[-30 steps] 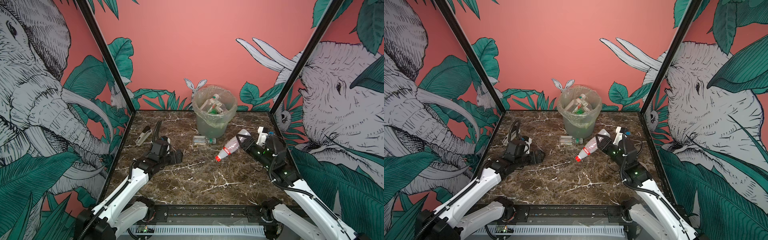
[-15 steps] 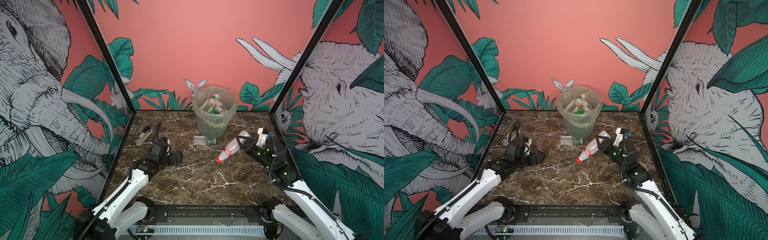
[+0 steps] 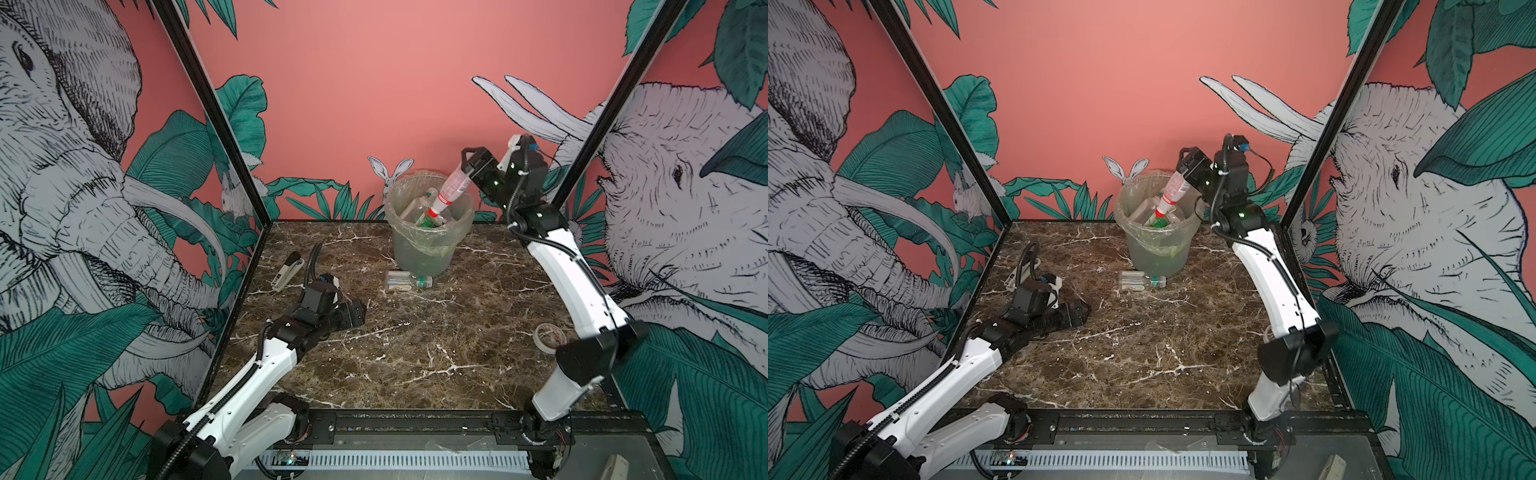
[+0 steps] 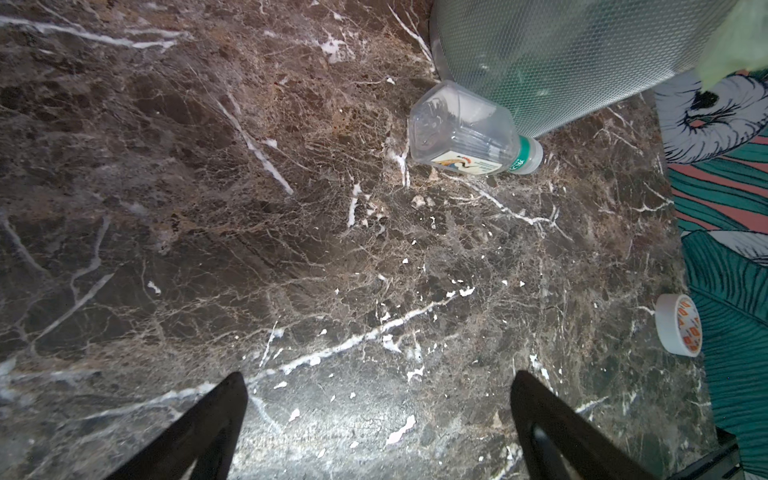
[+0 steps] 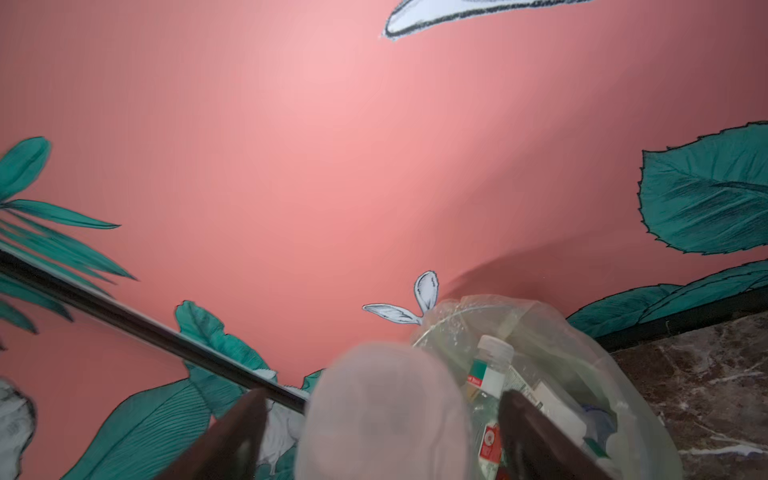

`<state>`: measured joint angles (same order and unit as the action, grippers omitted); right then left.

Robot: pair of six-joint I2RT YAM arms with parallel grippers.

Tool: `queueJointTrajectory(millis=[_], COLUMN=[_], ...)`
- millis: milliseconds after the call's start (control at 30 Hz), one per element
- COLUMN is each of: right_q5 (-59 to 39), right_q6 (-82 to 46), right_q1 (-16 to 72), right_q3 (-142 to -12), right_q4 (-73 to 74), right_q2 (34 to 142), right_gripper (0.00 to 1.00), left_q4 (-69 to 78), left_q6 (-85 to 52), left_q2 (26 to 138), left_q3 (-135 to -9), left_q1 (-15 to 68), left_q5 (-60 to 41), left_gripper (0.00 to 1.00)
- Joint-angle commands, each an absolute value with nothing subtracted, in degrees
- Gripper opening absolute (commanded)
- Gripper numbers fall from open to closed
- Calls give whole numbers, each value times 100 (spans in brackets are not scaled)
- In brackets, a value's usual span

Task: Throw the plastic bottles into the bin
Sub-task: 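Open the right gripper above the bin to drop the red-cap bottle, then withdraw the right gripper from the bin back over the table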

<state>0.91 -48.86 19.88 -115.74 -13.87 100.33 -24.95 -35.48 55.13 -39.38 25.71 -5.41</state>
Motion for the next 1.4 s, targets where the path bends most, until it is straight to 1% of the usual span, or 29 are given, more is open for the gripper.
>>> queueJointTrajectory(millis=[0, 67, 133, 200, 367, 600, 833, 1000, 1200, 1367], right_q5=[240, 280, 332, 411, 462, 315, 262, 236, 78, -22], right_q6=[-4752, -4726, -4611, -4534, -4334, -4486, -4812, -5070, -5246, -5280], right_q1=[1990, 2000, 2003, 2000, 1986, 1975, 1969, 1969, 1969, 1969], right_q3=[-12063, -11899, -11432, -10751, -9133, -7150, -5757, -4944, -4352, -4022], right_q4=[-2224, -2302, -2197, -2066, -2038, -2121, -2220, -2201, -2264, -2294], right_q2=[10234, 9926, 9400, 8682, 7303, 5984, 5219, 4730, 4390, 4265], right_gripper=[99, 99, 99, 99, 99, 99, 99, 99, 99, 99], left_q4=[-2499, -2553, -2584, -2593, -2566, -2566, -2584, -2561, -2390, -2240], left_q6=[-3674, -3656, -3628, -3615, -3578, -3611, -3850, -4131, -4410, -4608], left_q2=[5379, 5378, 5381, 5415, 5556, 5580, 5429, 5622, 5992, 6146], left_q3=[-4027, -4067, -4100, -4124, -4182, -4202, -4146, -4169, -4236, -4270], left_q1=[2576, 2576, 2575, 2575, 2576, 2575, 2575, 2575, 2575, 2575], left_q5=[-567, -559, -559, -554, -580, -586, -512, -556, -865, -774], left_gripper=[99, 99, 99, 99, 99, 100, 99, 99, 99, 99])
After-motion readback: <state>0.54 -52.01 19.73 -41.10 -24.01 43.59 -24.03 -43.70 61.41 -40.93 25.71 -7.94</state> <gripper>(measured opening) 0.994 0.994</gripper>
